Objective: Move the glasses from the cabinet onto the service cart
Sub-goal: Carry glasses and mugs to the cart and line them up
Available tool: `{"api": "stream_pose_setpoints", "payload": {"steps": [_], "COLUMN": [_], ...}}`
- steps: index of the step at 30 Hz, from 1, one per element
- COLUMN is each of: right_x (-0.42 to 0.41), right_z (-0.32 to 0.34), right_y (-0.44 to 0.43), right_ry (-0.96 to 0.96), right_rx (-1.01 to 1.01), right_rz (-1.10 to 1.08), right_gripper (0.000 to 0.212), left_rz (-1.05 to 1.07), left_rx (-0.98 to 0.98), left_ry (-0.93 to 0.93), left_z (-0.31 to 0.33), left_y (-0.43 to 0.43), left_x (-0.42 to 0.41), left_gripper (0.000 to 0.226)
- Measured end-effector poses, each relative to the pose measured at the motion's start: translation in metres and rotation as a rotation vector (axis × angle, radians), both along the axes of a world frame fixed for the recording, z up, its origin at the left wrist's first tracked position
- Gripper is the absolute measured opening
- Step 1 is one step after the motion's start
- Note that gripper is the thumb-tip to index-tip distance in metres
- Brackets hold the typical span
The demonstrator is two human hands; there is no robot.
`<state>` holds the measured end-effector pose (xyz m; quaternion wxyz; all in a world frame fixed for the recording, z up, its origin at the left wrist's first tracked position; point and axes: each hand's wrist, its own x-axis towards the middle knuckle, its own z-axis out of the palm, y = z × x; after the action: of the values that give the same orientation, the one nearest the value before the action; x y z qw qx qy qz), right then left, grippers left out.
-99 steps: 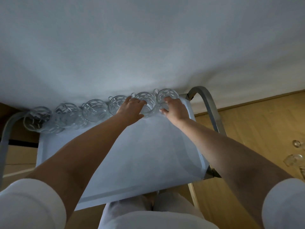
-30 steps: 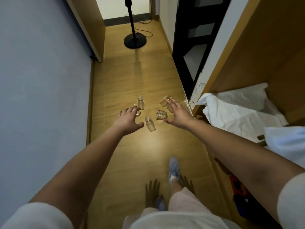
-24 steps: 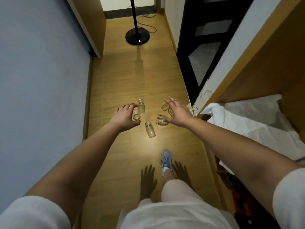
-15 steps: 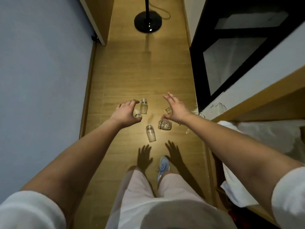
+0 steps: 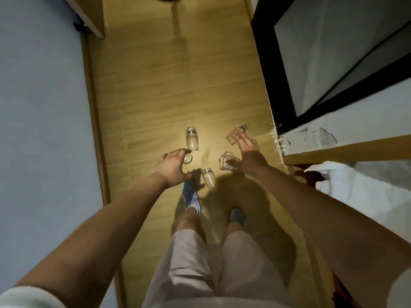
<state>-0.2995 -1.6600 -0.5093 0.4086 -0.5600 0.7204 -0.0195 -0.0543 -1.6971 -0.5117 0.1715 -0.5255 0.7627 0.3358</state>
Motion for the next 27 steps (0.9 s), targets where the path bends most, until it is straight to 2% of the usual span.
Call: {"api": "stream_pose_setpoints", "payload": {"steps": [6, 11, 15, 20, 24, 27], "right_x": [0.013, 0.017, 0.019, 0.028, 0.046, 0.062], "right_z": [-0.067, -0.116, -0.161, -0.228, -0.298, -0.344], "right_y": [-0.027, -0.040, -0.037, -0.009, 0.019, 0.037], "right_ry": [-0.027, -0.049, -0.081, -0.076, -0.085, -0.109], "right_rx": [-0.037, 0.000, -0.028, 0.056, 0.084, 0.123], "right_rz": [-0.115, -0.130, -0.132, -0.045, 0.042, 0.085], "right_gripper": [0.083, 0.085, 0.083, 0.070, 0.083, 0.084], "left_rz": [-0.107, -0.087, -0.051, -0.046, 0.046, 0.098], "left_rx": [0.075, 0.119, 0.091, 0.073, 0.105, 0.091], "left_ry": [0.015, 0.085, 0.089, 0.075, 0.061, 0.026], "left_z": [-0.059, -0.115, -0.167, -0.223, -0.267, -0.300], "left_y": [-0.061, -0.081, -0.076, -0.048, -0.024, -0.011], "left_x": [-0.001, -0.001, -0.005, 0.010, 0.031, 0.048], "left_gripper": [0.077, 0.075, 0.067, 0.075, 0.083, 0.081]}}
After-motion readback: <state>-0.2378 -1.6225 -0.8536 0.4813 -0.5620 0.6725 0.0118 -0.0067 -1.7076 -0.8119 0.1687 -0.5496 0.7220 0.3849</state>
